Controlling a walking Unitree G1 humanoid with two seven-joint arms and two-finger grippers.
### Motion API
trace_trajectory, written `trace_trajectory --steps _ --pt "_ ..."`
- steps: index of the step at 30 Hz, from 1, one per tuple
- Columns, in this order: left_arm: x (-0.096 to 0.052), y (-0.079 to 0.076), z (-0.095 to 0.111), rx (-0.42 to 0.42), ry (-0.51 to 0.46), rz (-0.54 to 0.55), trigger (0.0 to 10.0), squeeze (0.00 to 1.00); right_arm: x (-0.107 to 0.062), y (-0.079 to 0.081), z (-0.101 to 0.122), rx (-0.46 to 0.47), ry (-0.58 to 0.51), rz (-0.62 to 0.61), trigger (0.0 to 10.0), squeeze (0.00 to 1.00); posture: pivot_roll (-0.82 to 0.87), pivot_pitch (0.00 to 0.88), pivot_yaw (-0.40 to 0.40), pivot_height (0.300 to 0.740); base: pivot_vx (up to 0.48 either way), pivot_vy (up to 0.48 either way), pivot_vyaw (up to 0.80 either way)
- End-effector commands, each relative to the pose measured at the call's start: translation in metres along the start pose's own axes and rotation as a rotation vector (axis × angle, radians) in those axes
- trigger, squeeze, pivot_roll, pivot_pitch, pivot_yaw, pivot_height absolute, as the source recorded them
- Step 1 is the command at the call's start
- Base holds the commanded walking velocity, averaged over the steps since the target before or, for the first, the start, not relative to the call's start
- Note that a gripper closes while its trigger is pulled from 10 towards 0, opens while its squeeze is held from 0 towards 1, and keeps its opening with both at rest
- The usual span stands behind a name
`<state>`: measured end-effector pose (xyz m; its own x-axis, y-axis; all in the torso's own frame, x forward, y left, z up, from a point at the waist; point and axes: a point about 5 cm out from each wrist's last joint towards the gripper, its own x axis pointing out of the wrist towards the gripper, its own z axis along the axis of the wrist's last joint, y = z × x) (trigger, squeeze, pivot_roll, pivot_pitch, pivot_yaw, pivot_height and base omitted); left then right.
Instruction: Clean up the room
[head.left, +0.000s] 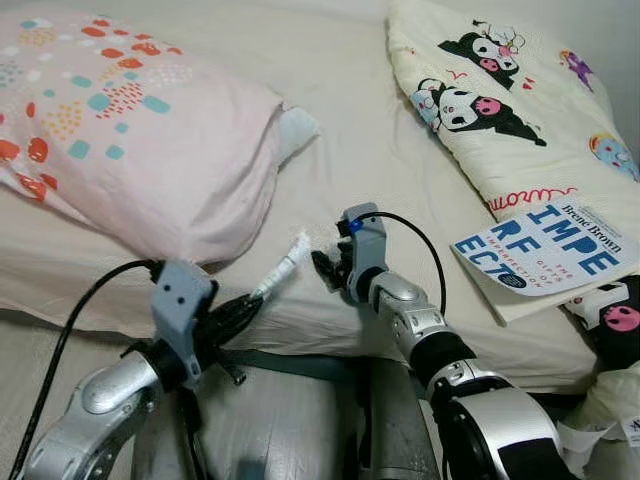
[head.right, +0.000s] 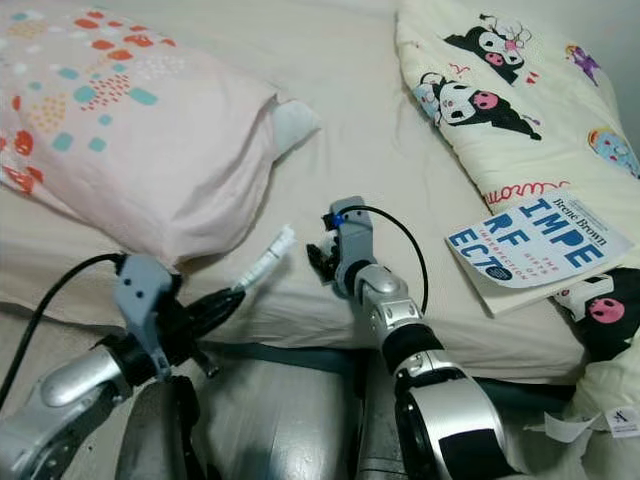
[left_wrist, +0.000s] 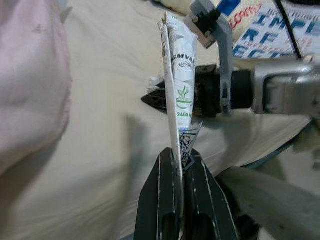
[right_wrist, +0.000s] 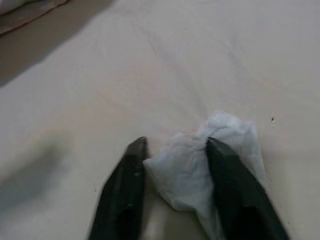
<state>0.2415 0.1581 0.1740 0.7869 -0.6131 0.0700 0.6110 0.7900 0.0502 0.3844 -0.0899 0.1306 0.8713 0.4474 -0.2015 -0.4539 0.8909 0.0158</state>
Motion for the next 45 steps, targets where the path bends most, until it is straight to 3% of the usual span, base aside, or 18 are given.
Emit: trace_trajectory --steps 1,3,4,6,8,12,14,15,17,18,22,25,30,36,42,45 --pt "-0.004 -0.004 -0.003 -0.124 -0.030 0.002 0.0 0.00 -0.007 -0.003 -0.029 0.036 0.090 -0.008 0.0 0.00 0.12 0.327 -0.125 0.436 0.000 0.000 0.00" --pt "-0.005 -0.002 -0.004 -0.169 -0.047 0.006 0.0 0.00 -0.009 -0.007 -0.030 0.040 0.089 -0.021 0.0 0.00 0.12 0.319 -0.125 0.436 0.000 0.000 0.00" --pt "-0.005 0.002 -0.009 -0.229 -0.060 0.024 0.0 0.00 -0.012 -0.015 -0.028 0.089 0.062 -0.048 0.0 0.00 0.11 0.293 -0.124 0.436 0.000 0.000 0.00" --pt "-0.005 0.002 -0.010 -0.245 -0.062 0.028 0.0 0.00 -0.013 -0.018 -0.027 0.102 0.054 -0.056 0.0 0.00 0.11 0.293 -0.124 0.436 0.000 0.000 0.00" --pt "-0.004 0.014 -0.022 -0.323 -0.066 0.122 0.0 0.00 -0.017 -0.031 -0.016 0.222 -0.045 -0.092 0.0 0.00 0.09 0.229 -0.124 0.436 0.000 0.000 0.00" --pt "0.000 0.026 -0.037 -0.513 -0.107 0.243 0.0 0.00 -0.025 -0.045 0.005 0.363 -0.210 -0.099 0.0 0.00 0.06 0.174 -0.119 0.436 0.000 0.000 0.00" --pt "0.001 0.027 -0.042 -0.530 -0.096 0.253 0.0 0.00 -0.028 -0.047 0.009 0.387 -0.238 -0.071 0.0 0.00 0.06 0.165 -0.119 0.436 0.000 0.000 0.00" --pt "0.002 0.030 -0.051 -0.509 -0.047 0.294 4.8 0.00 -0.034 -0.048 0.013 0.409 -0.291 -0.046 0.0 0.00 0.04 0.137 -0.111 0.441 0.000 0.000 0.00" --pt "0.003 0.033 -0.057 -0.491 -0.010 0.321 4.8 0.00 -0.038 -0.049 0.016 0.419 -0.324 -0.030 0.0 0.00 0.04 0.129 -0.110 0.446 0.000 0.000 0.00" --pt "0.006 0.035 -0.062 -0.496 0.013 0.332 10.0 0.00 -0.042 -0.050 0.017 0.409 -0.351 -0.019 0.0 0.00 0.03 0.108 -0.103 0.451 0.000 0.000 0.00" --pt "0.007 0.039 -0.065 -0.523 0.003 0.338 10.0 0.00 -0.051 -0.050 0.015 0.373 -0.369 -0.004 0.0 0.00 0.02 0.104 -0.101 0.466 0.000 0.000 0.00" --pt "0.009 0.053 -0.069 -0.513 0.007 0.378 10.0 0.00 -0.062 -0.050 -0.005 0.364 -0.321 -0.021 0.0 0.00 0.02 0.041 -0.097 0.481 -0.340 0.000 0.00" --pt "0.008 0.057 -0.070 -0.517 -0.018 0.391 10.0 0.00 -0.064 -0.048 -0.010 0.366 -0.306 -0.025 0.0 0.00 0.02 0.034 -0.094 0.491 -0.288 0.000 0.00" --pt "0.006 0.055 -0.086 -0.530 -0.013 0.372 10.0 0.00 -0.063 -0.043 -0.013 0.359 -0.278 -0.019 0.0 0.00 0.02 0.008 -0.086 0.511 0.000 0.000 0.00" --pt "-0.002 0.036 -0.108 -0.624 0.019 0.176 10.0 0.00 -0.067 -0.042 -0.016 0.340 -0.253 -0.030 0.0 0.00 0.01 0.000 -0.083 0.541 0.000 0.000 0.00" --pt "-0.004 0.033 -0.111 -0.645 0.027 0.142 10.0 0.00 -0.068 -0.043 -0.016 0.335 -0.250 -0.038 0.0 0.00 0.01 0.000 -0.079 0.551 0.000 0.000 0.00"
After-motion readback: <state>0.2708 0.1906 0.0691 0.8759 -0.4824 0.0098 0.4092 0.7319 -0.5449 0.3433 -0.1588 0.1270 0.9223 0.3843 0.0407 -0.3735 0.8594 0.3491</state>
